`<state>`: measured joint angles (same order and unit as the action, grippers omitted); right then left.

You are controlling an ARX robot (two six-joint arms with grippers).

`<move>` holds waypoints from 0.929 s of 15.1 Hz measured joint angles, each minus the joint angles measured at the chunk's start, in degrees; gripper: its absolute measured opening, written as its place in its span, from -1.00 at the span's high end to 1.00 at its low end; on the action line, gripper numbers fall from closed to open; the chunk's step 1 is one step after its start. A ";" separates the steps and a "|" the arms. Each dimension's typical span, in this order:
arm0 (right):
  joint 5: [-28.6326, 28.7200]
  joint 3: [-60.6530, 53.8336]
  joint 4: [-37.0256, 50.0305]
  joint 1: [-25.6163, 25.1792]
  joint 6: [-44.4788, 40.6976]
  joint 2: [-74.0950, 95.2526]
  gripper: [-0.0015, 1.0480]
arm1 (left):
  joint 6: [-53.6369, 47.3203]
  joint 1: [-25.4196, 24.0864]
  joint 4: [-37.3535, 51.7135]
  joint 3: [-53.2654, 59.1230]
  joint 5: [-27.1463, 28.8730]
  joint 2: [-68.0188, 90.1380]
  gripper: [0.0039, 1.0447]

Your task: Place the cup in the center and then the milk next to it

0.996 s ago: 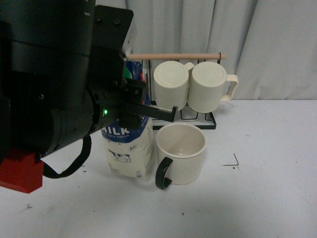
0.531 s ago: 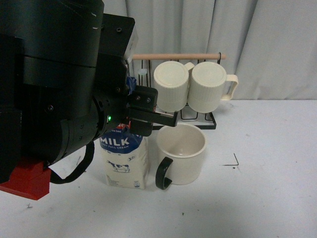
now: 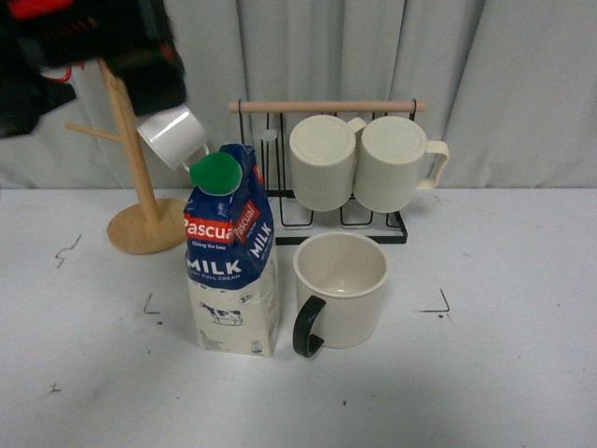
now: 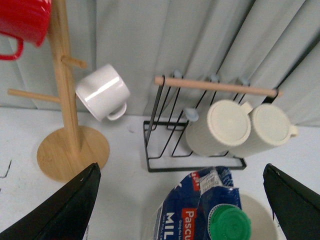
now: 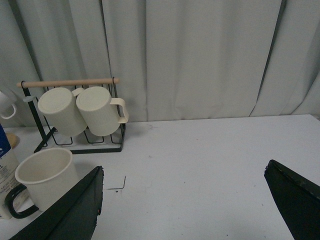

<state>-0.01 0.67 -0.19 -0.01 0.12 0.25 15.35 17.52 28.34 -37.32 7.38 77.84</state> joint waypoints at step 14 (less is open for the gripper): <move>0.02 0.02 -0.02 0.00 0.00 0.00 -0.87 | -14.34 -17.35 2.51 26.51 -7.37 -36.30 0.96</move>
<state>0.01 0.69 -0.21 -0.01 0.12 0.25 1.02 0.16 30.85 -10.81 0.01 41.54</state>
